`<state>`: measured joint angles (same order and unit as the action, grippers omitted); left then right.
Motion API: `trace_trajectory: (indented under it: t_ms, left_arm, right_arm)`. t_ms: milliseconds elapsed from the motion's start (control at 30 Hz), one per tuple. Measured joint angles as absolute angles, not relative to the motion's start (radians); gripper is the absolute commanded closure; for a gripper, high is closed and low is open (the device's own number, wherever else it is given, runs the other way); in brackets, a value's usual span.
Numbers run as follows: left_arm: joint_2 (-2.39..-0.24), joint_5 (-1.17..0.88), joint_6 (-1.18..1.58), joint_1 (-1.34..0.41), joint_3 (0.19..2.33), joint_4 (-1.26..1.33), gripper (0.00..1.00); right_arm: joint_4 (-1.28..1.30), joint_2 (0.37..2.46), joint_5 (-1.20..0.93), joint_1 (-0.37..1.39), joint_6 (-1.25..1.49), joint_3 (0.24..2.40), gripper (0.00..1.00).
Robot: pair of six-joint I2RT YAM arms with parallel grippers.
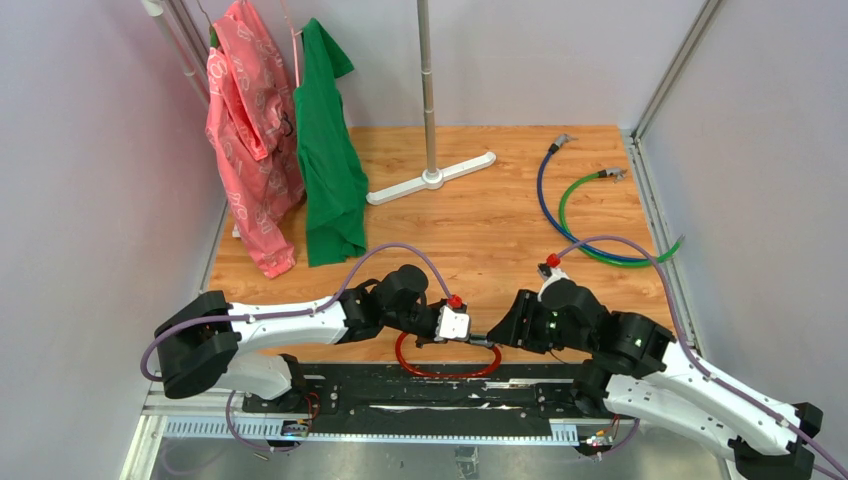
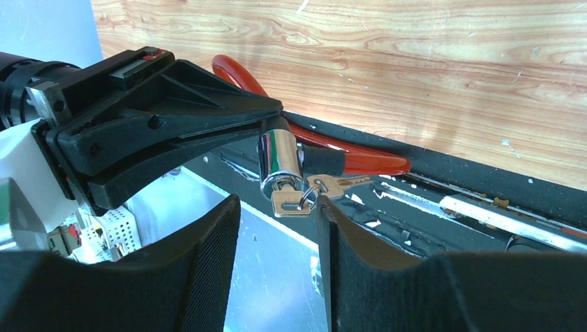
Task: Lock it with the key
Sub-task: Lock the lock.
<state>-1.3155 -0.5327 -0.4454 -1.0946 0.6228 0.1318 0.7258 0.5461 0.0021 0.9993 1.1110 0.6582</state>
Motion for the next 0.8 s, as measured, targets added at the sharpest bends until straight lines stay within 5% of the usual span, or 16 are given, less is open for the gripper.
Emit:
trace_trajectory:
  t_ms: [533, 800]
  left_arm:
    - [-1.316, -0.533, -0.445, -1.095, 0.623, 0.132, 1.00]
    - [-1.316, -0.533, -0.445, -1.095, 0.623, 0.132, 1.00]
  right_arm:
    - [0.726, 0.575, -0.034, 0.999, 1.133, 0.648, 0.68]
    - [0.726, 0.571, -0.033, 0.999, 1.133, 0.643, 0.67]
